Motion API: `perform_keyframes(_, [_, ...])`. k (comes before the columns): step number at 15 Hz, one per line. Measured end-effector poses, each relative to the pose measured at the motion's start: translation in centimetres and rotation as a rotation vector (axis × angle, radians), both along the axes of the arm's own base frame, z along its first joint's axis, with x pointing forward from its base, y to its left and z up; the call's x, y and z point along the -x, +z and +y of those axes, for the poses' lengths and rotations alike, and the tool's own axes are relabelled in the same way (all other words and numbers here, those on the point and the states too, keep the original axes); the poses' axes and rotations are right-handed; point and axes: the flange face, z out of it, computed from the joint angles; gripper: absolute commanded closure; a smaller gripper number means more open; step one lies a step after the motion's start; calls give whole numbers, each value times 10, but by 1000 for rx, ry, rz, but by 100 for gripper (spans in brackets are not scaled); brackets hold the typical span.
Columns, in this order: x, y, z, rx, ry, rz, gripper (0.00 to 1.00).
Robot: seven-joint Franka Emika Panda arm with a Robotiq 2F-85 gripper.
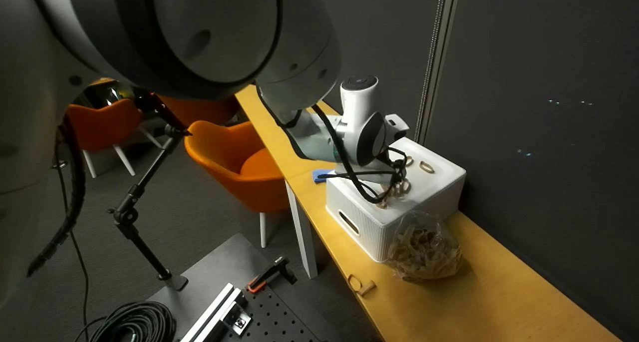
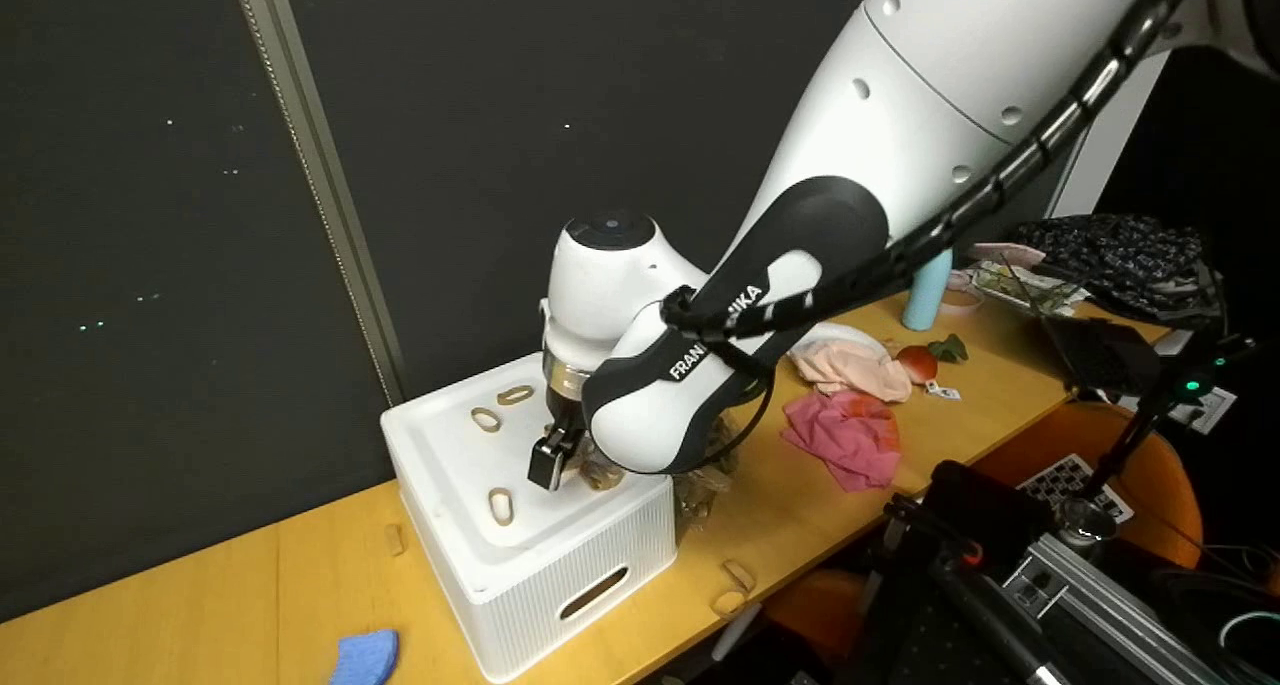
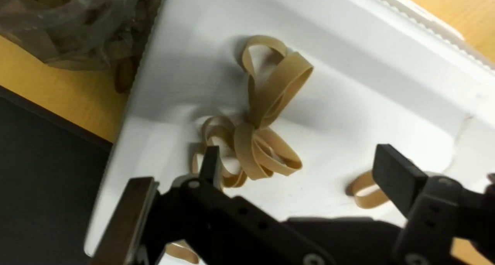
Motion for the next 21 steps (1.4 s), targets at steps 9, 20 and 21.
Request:
perform_keyframes(9, [-3, 23, -61, -86, 143, 140, 0])
perform_keyframes(20, [-14, -8, -68, -58, 261, 270, 0])
perform_keyframes(21, [-17, -14, -66, -55, 268, 271, 0])
